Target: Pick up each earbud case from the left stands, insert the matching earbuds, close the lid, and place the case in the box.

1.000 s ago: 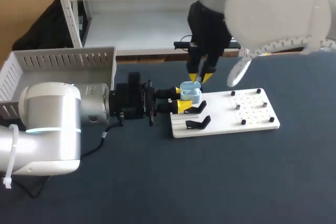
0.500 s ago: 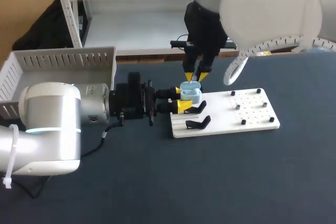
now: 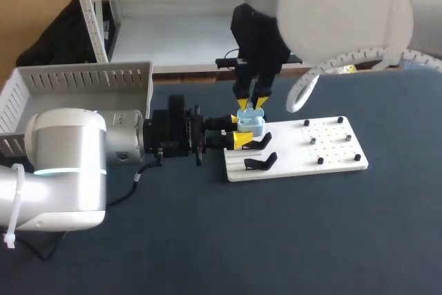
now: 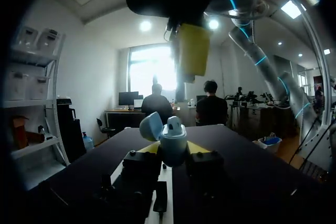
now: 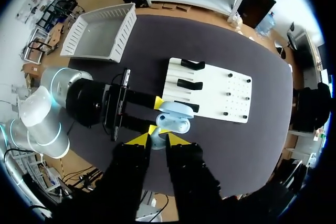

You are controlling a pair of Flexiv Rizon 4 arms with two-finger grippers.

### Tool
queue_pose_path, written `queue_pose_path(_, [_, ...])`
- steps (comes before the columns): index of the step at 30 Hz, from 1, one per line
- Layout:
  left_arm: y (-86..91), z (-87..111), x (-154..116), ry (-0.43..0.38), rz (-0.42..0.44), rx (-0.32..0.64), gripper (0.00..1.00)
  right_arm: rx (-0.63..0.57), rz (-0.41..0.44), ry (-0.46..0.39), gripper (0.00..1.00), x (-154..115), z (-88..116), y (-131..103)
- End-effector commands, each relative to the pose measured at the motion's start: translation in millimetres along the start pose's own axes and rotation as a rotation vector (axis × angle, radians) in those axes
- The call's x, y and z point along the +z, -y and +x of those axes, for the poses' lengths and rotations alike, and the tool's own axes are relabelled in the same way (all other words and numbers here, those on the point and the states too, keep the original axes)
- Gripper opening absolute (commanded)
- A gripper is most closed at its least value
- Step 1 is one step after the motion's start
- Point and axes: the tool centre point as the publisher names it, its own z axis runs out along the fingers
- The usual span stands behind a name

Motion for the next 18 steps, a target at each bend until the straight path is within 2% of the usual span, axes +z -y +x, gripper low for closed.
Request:
queue_pose_path(1, [0.5, 0.9, -0.3, 0.004, -0.003, 0.002, 0.0, -0.011, 0.018, -0.044, 0.0, 4.2, -11.6, -8.4])
queue_pose_path(18, [0.5, 0.9, -0.3, 0.004, -0.003, 0.002, 0.0, 0.018, 0.026, -0.077, 0.0, 12.0, -4.8, 1.0])
